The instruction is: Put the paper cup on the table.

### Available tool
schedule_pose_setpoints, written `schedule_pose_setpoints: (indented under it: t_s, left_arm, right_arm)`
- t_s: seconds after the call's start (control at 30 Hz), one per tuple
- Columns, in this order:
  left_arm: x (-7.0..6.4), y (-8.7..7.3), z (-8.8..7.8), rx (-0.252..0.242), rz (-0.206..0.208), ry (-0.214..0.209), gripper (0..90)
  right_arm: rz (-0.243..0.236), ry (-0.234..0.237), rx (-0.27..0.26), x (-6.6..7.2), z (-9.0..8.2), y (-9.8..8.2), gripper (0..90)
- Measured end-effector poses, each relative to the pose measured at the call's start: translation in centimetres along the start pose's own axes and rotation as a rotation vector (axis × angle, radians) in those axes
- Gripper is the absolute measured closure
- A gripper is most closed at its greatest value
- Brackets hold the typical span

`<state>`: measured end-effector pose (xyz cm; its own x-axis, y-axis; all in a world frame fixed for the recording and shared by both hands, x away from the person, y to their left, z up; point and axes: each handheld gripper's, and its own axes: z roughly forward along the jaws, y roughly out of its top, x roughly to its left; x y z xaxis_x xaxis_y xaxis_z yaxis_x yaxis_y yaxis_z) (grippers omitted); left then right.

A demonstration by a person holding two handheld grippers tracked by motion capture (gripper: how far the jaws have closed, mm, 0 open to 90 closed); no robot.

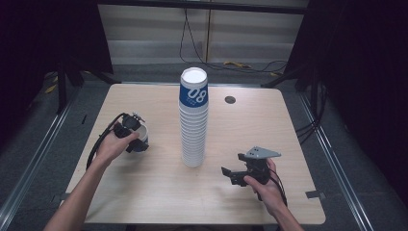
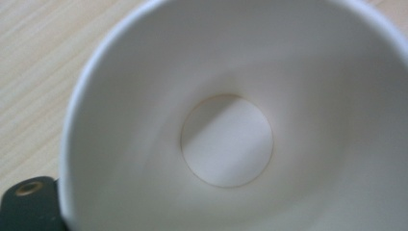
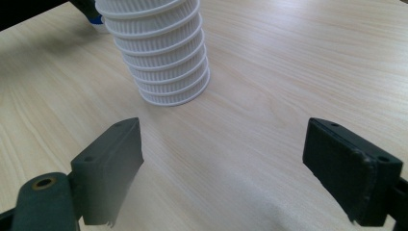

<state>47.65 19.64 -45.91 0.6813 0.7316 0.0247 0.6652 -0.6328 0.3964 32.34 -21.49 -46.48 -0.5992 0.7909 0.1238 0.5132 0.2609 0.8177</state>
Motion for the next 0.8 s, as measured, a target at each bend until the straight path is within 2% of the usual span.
schedule_pose_setpoints:
  t_s: [0.07,0.2,0.3,0.4,0.47,0.5,0.57,0.6,0.67,0.7,0.77,0.8]
  left_arm:
    - [0.0,-0.3,-0.1,-0.022,-0.004,0.007,10.8]
    - [0.3,-0.8,-0.3,-0.054,-0.014,-0.006,14.3]
    - [0.3,-1.4,-0.2,-0.071,-0.036,-0.02,15.9]
    - [0.4,-2.1,0.0,-0.074,-0.011,-0.026,15.9]
    - [0.2,-2.6,0.2,-0.092,-0.03,-0.042,15.9]
    - [0.1,-2.8,0.3,-0.093,-0.018,-0.04,15.9]
    - [-0.1,-3.2,0.2,-0.101,-0.025,-0.042,15.9]
    - [-0.1,-3.3,0.1,-0.115,-0.024,-0.037,15.9]
    - [-0.1,-3.7,-0.1,-0.143,-0.053,-0.036,15.9]
    - [-0.1,-3.9,-0.3,-0.146,-0.047,-0.035,15.9]
    - [-0.4,-4.2,-0.5,-0.181,-0.074,-0.03,15.9]
    - [-0.4,-4.4,-0.8,-0.182,-0.056,-0.032,15.9]
  right_arm:
    - [0.003,-0.001,0.001,-0.1,0.0,0.0,13.7]
    - [0.001,0.003,0.003,0.0,0.1,0.0,13.7]
    - [0.0,0.002,0.002,0.0,0.0,0.0,13.7]
    - [0.004,-0.002,0.001,-0.1,0.0,0.0,13.7]
    - [0.004,-0.001,0.001,-0.1,0.0,0.0,13.7]
    - [0.003,-0.001,-0.001,-0.1,0.1,0.0,13.7]
    - [0.002,0.001,0.002,0.0,0.1,0.0,13.7]
    - [0.004,0.001,0.004,0.0,0.1,0.0,13.7]
    - [0.0,0.0,0.004,0.0,0.1,-0.1,13.7]
    - [0.001,0.0,0.004,0.0,0.1,-0.1,13.7]
    - [0.005,-0.005,0.002,0.0,0.0,-0.1,13.7]
    - [0.005,-0.006,0.003,0.0,0.0,-0.1,13.7]
